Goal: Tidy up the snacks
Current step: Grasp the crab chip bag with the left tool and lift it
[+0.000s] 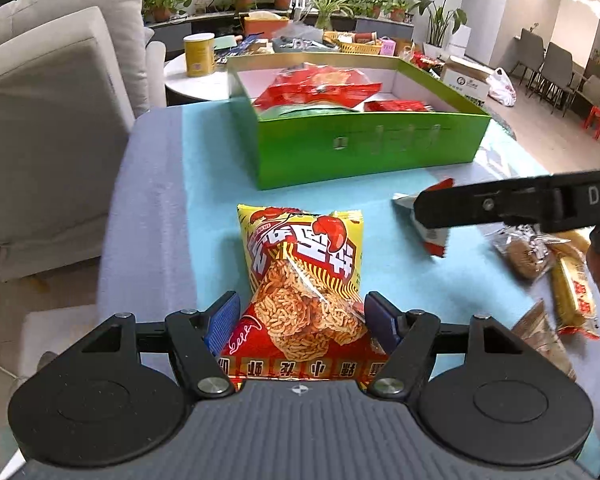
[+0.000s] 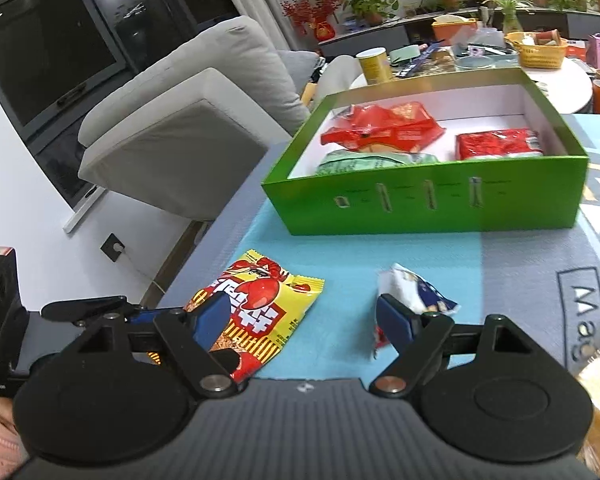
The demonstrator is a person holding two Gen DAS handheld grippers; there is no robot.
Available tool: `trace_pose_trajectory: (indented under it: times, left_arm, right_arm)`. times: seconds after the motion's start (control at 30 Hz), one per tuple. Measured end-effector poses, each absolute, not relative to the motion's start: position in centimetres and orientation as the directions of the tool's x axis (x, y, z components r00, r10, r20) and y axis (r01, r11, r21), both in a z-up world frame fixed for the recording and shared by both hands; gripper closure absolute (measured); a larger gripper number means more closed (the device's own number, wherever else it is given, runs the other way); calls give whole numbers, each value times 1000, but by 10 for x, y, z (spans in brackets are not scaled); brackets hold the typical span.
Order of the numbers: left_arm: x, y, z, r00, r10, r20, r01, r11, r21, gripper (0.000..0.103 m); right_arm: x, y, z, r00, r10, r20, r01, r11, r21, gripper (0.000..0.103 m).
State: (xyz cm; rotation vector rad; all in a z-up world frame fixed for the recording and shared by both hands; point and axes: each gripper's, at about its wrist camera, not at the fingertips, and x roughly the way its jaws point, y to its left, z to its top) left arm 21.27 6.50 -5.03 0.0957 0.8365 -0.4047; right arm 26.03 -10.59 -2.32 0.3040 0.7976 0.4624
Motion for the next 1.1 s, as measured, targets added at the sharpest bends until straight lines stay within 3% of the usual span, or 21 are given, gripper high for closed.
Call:
trace_pose_trajectory:
  times: [0.3,0.6,0.83,0.97,1.1]
  left_arm:
    - [227,67,-49,562,-329,-759,484,875,-21,33]
    - [197,80,-36,696,-229,-680,389,917,90,32]
    - [181,106,-39,663,-231,-712,285,958,-45,32]
    - [182,106,-42,659,-236,-714,269,961,-68,32]
    - [189,103,-45,667,-211,-714,238,969,-64,32]
  right_arm:
    - [299,-67,-18,546,573,-611,-388,819,422,47]
    - [340,-29,-38,464,564,-683,-372,824,427,47]
    - [316,-45,-42,464,523,-715,-304,852,427,48]
    - [289,-66,-31,486,485,-727,-244,874,420,48]
    - [267,-89,-23,476,522,-707,-182,845,502,46]
